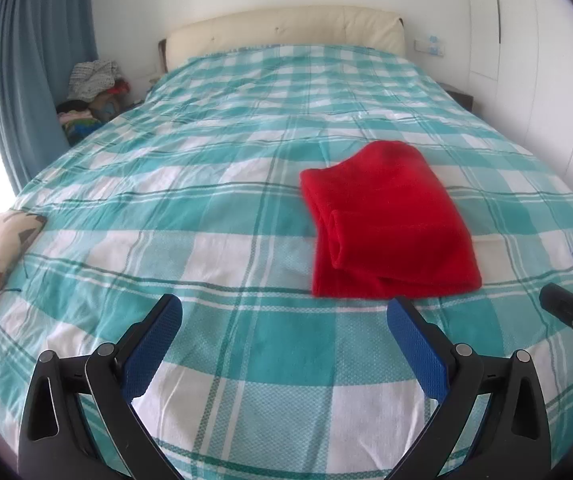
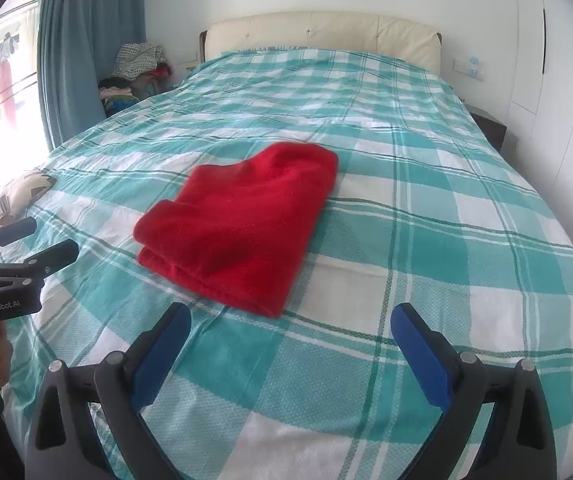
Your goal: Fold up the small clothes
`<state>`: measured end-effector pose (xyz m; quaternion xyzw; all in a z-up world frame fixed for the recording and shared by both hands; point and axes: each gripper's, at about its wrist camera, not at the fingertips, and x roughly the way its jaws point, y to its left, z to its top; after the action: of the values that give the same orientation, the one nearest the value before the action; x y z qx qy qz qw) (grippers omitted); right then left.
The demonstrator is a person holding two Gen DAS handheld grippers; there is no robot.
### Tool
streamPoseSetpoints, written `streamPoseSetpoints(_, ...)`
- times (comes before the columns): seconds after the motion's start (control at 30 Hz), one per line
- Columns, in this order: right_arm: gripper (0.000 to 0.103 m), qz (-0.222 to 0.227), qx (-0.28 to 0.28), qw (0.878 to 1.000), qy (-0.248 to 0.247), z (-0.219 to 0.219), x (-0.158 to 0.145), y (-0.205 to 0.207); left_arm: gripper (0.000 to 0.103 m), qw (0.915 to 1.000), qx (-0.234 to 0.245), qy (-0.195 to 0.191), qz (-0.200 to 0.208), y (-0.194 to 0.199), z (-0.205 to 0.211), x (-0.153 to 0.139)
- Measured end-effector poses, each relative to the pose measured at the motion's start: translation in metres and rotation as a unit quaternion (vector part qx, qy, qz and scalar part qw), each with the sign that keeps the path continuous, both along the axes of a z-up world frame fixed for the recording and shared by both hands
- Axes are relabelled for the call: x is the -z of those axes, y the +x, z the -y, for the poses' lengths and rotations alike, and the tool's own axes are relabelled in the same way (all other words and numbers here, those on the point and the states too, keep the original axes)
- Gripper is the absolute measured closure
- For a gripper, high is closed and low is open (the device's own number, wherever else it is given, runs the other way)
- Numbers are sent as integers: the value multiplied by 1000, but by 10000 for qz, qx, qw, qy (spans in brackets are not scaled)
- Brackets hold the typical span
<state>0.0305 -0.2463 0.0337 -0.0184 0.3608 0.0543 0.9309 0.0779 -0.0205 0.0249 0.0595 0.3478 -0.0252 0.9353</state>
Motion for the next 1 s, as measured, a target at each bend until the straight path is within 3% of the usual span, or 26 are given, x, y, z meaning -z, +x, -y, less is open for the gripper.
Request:
streamPoseSetpoints(0.23,4,107,-75,9999,-36,-12,5,-17,0,9988,-270,359,172,-17,9,8)
streamPoseSetpoints(0.5,1,-126,-69,9999,-15,-9,18,-17,0,9991,-372,172,78,-17,3,19)
streamPoseSetpoints(0.67,1,-311,-61,9995,-24,-11,27,-14,0,9986,-373,360,-70,-12,5,23)
streamPoseSetpoints(1.0,1,-403,-162,9991,-9,-16,28,-17,0,9979,-304,567,6,-17,10,24)
